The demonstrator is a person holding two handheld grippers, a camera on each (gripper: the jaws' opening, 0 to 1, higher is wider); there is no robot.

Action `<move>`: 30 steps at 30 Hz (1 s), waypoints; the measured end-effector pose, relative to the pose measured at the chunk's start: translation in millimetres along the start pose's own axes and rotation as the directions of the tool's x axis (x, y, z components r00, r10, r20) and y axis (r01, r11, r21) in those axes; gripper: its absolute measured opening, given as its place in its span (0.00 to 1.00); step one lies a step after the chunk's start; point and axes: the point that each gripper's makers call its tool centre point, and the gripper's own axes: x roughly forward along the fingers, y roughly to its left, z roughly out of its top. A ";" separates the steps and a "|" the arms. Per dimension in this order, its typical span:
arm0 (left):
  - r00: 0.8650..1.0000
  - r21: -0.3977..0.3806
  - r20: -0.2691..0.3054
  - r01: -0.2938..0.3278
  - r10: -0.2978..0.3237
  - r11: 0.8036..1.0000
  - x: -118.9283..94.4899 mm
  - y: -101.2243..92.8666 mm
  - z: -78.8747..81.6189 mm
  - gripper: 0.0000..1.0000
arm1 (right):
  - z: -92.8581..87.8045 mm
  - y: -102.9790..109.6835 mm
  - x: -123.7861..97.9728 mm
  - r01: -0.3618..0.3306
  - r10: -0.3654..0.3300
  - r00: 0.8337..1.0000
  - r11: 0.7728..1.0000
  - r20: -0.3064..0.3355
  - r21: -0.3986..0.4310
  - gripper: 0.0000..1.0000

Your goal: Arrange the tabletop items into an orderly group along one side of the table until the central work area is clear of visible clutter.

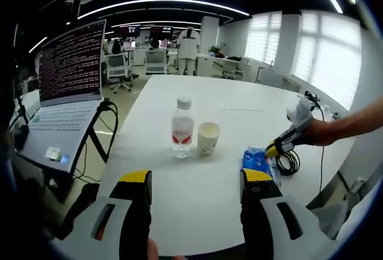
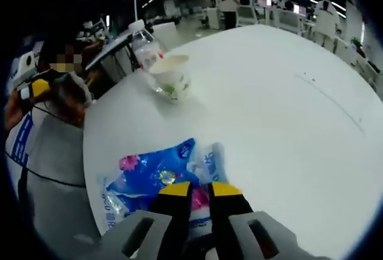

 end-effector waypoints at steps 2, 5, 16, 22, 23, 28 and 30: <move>1.000 0.000 -0.001 -0.001 0.001 1.000 0.2 0.3 -0.5 0.59 | 0.9 2.7 0.5 -0.003 0.003 1.000 1.000 0.015 0.017 0.02; 1.000 -0.001 -0.002 0.000 0.000 1.000 0.8 -0.2 -1.0 0.59 | -1.3 5.8 2.5 -0.008 0.008 1.000 1.000 0.020 0.019 0.01; 1.000 0.000 -0.004 0.016 -0.016 1.000 5.1 -6.0 -0.7 0.60 | -18.1 9.5 -7.6 0.030 -0.040 0.998 0.984 0.054 0.176 0.02; 1.000 0.002 -0.010 0.027 -0.027 1.000 6.4 -10.8 -1.8 0.60 | -29.6 13.5 -18.9 0.052 -0.068 0.995 0.973 0.067 0.226 0.02; 0.999 0.003 -0.011 0.030 -0.030 1.000 6.8 -11.6 -1.9 0.60 | -36.1 16.7 -22.3 0.058 -0.076 0.995 0.967 0.061 0.246 0.02; 0.999 0.003 -0.015 0.037 -0.037 0.999 8.1 -12.8 -2.4 0.60 | -47.9 18.9 -31.4 0.084 -0.116 0.990 0.941 0.078 0.326 0.03; 0.999 0.003 -0.016 0.039 -0.039 0.999 8.5 -13.9 -2.7 0.60 | -52.1 20.7 -30.9 0.093 -0.123 0.990 0.940 0.072 0.329 0.03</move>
